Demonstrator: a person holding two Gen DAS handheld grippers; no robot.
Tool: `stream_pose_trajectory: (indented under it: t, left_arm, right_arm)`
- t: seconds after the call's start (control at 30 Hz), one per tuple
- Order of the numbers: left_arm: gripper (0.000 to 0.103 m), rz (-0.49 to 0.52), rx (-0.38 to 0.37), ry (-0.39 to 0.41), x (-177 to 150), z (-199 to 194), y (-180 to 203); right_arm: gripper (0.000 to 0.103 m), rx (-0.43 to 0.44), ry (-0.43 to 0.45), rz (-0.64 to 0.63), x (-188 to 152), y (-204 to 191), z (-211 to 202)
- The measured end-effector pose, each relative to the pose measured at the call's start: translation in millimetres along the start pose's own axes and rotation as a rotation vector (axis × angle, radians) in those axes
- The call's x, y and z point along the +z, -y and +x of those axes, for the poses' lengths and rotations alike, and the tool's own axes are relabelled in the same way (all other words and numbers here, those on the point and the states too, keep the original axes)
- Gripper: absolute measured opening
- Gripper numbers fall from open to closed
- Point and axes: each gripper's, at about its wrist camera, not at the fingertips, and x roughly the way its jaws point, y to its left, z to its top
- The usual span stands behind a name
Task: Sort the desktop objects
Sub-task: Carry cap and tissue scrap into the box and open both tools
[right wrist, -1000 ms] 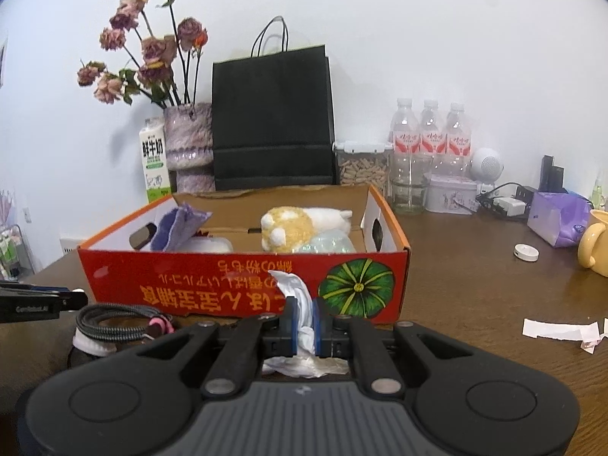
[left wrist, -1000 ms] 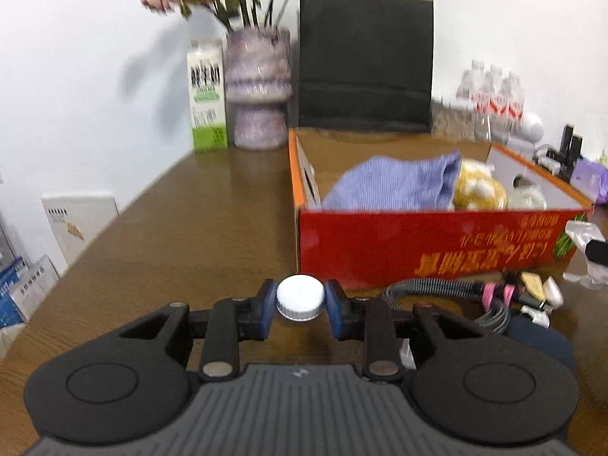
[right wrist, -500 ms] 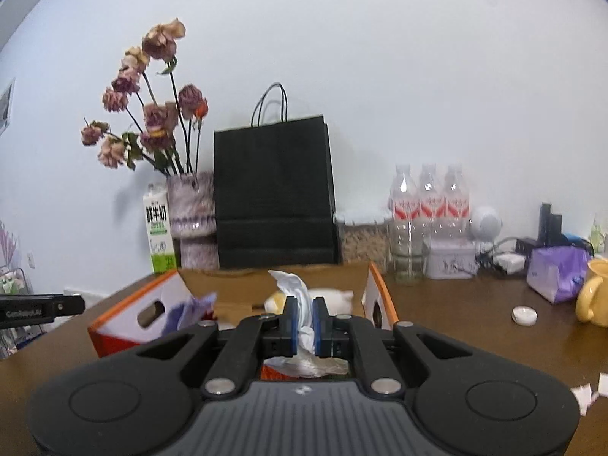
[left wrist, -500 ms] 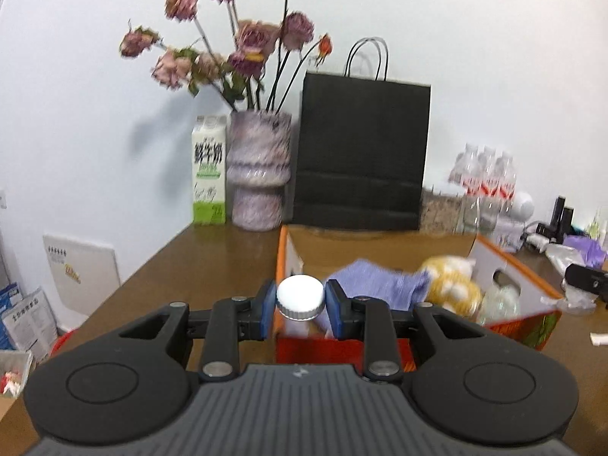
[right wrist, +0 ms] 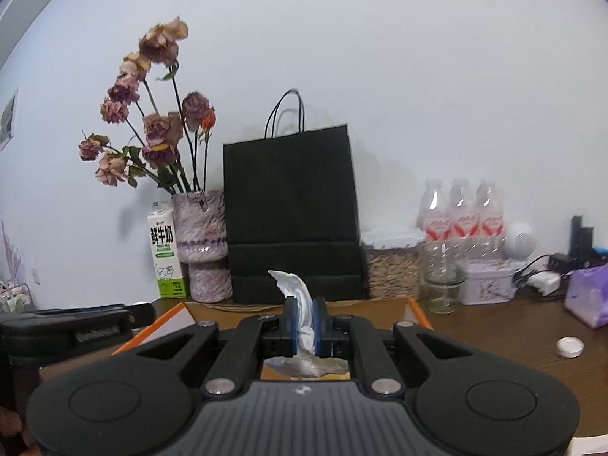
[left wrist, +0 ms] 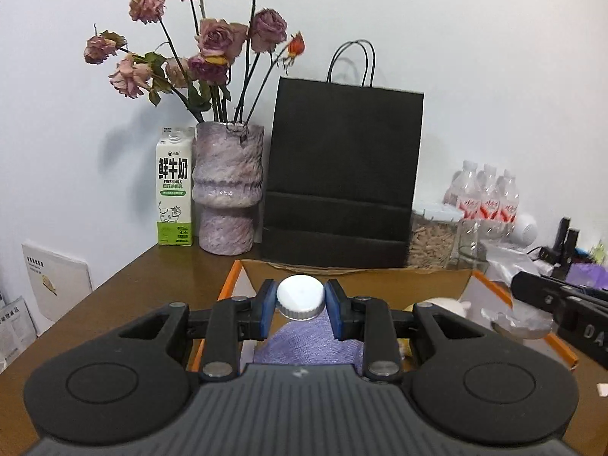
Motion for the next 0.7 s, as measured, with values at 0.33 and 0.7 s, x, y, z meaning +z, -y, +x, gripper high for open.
stream_pose_trajectory:
  t: [0.33,0.7]
  left_arm:
    - [0.029,0.039,0.004,-0.069,-14.0,18.9,0.1]
    - [0.057,0.086,0.021,-0.077,-20.3,16.0,9.1]
  right_arm:
    - [0.007,0.016,-0.067,-0.033,-23.8,-6.8,23.0]
    - [0.014,0.003,-0.096,-0.035,-31.1,-9.2,24.3]
